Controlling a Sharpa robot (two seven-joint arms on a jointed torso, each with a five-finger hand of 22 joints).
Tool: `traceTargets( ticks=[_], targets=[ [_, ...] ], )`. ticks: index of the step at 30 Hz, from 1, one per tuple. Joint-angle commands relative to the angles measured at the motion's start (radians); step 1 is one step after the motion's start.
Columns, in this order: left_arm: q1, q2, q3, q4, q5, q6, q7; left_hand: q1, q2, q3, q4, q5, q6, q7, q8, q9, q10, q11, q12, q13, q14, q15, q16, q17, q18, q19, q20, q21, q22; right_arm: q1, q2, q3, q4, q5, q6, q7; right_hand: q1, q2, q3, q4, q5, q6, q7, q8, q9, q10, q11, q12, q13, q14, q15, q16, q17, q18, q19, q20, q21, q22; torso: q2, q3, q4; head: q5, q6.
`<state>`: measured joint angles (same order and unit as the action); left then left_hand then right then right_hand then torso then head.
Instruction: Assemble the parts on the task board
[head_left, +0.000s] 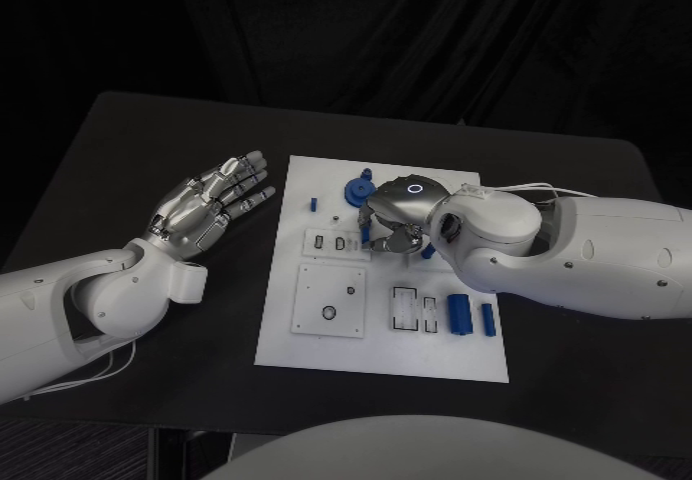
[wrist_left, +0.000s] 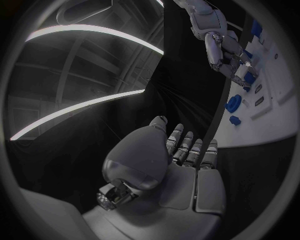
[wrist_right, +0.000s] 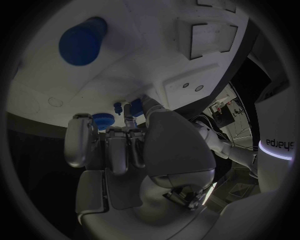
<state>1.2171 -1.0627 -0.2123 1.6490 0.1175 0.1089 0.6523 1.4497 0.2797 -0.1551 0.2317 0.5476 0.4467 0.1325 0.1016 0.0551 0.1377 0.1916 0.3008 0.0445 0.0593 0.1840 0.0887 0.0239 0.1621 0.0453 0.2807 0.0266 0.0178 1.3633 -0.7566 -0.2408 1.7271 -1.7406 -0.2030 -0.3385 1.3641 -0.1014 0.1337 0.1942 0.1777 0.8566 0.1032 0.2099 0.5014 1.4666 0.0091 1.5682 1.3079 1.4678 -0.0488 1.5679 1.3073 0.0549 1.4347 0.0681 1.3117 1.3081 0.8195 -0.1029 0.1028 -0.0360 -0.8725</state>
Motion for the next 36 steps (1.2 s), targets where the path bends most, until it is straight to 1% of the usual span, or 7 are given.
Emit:
traceTargets(
  ticks=[1,10,18,25,31,33,36],
  targets=[
    [0.0,0.002,0.001,0.0,-0.002,0.015,0.008,0.011,0.001,0.007,-0.001,0.004,-0.004,0.003,0.0,-0.001,0.002,0.007,0.0,0.0,-0.004,0.007,0.005,0.001,0.009,0.0,0.01,0.005,0.001,-0.004,-0.001,-0.002,-0.001,-0.006,0.001,0.011,-0.001,-0.009,-0.01,0.001,-0.019,-0.013,0.0,-0.009,-0.005,0.104,0.007,0.003,0.263,0.103,0.007,0.003,0.264,0.006,-0.004,0.002,-0.001,0.182,0.0,0.0002,0.0002,-0.001,0.0],
    [-0.001,0.002,0.001,-0.002,-0.002,0.016,0.007,0.011,0.001,0.007,-0.001,0.004,-0.004,0.003,0.0,-0.001,0.002,0.007,0.0,0.0,-0.004,0.007,0.005,0.001,0.009,0.0,0.01,0.005,0.001,-0.004,-0.002,-0.002,-0.002,-0.006,-0.019,0.023,0.003,-0.025,-0.027,0.024,-0.072,-0.098,0.004,-0.054,-0.041,0.104,0.009,0.003,0.263,0.103,0.009,0.003,0.264,0.006,-0.003,0.004,-0.004,0.182,0.0,0.0004,0.0,-0.001,0.0],
    [-0.001,0.002,0.001,-0.003,-0.002,0.017,0.008,0.011,0.001,0.007,-0.001,0.004,-0.004,0.003,0.0,-0.001,0.002,0.007,0.0,0.0,-0.004,0.007,0.005,0.001,0.009,0.0,0.01,0.005,0.001,-0.004,-0.01,-0.002,0.0,-0.006,-0.083,0.045,0.016,-0.041,-0.033,0.047,-0.092,-0.155,0.001,-0.085,-0.085,0.104,0.007,0.003,0.263,0.103,0.008,0.003,0.264,0.006,-0.003,0.003,-0.005,0.182,0.0,0.0002,0.0,0.002,0.0],
    [-0.001,0.005,0.001,-0.004,-0.002,0.019,0.011,0.012,0.0,0.008,-0.003,0.004,-0.005,0.004,0.0,-0.001,0.001,0.007,-0.001,0.0,-0.005,0.007,0.004,0.001,0.009,0.0,0.01,0.005,0.001,-0.004,-0.037,0.002,0.021,-0.005,-0.202,0.088,0.021,-0.053,-0.036,0.064,-0.107,-0.15,0.0,-0.082,-0.097,0.104,0.006,0.003,0.263,0.103,0.007,0.003,0.264,0.005,0.0,0.002,-0.001,0.184,0.0,0.0,0.0001,0.011,0.0],
    [-0.001,0.007,0.001,0.002,-0.002,0.01,0.018,0.021,0.003,0.024,-0.016,0.007,-0.005,0.002,0.0,0.0,-0.002,0.012,-0.003,0.0,-0.008,0.011,0.003,0.0,0.006,-0.001,0.011,0.004,0.0,-0.002,-0.084,0.012,0.061,0.071,-0.337,0.162,0.022,-0.062,-0.04,0.091,-0.119,-0.139,-0.001,-0.076,-0.11,0.104,0.004,0.003,0.263,0.103,0.005,0.003,0.264,0.003,0.006,0.001,0.008,0.187,0.0,0.0011,0.0005,0.019,0.0],
    [0.0,0.008,0.001,0.006,-0.002,-0.008,0.024,0.027,0.004,0.038,-0.024,0.008,0.002,0.002,0.003,0.001,-0.001,0.015,0.001,0.0,-0.004,0.015,0.009,0.001,0.004,0.003,0.012,0.007,0.002,0.008,-0.113,0.015,0.074,0.117,-0.387,0.2,0.018,-0.062,-0.041,0.096,-0.119,-0.134,-0.001,-0.073,-0.113,0.104,0.004,0.003,0.263,0.103,0.005,0.003,0.264,0.002,0.009,0.0,0.013,0.188,0.001,0.0014,0.0011,0.024,0.0],
    [0.001,0.007,0.002,0.011,-0.002,-0.036,0.029,0.026,0.001,0.055,-0.029,0.013,0.014,0.004,0.007,0.002,0.008,0.017,0.013,0.002,0.018,0.02,0.04,0.008,0.003,0.025,0.013,0.021,0.009,0.031,-0.151,0.017,0.081,0.171,-0.428,0.235,0.015,-0.055,-0.04,0.096,-0.12,-0.109,0.001,-0.06,-0.117,0.104,0.005,0.003,0.263,0.103,0.006,0.003,0.264,-0.001,0.016,0.0,0.026,0.192,0.002,0.0016,0.0062,0.025,0.014]
  ],
)
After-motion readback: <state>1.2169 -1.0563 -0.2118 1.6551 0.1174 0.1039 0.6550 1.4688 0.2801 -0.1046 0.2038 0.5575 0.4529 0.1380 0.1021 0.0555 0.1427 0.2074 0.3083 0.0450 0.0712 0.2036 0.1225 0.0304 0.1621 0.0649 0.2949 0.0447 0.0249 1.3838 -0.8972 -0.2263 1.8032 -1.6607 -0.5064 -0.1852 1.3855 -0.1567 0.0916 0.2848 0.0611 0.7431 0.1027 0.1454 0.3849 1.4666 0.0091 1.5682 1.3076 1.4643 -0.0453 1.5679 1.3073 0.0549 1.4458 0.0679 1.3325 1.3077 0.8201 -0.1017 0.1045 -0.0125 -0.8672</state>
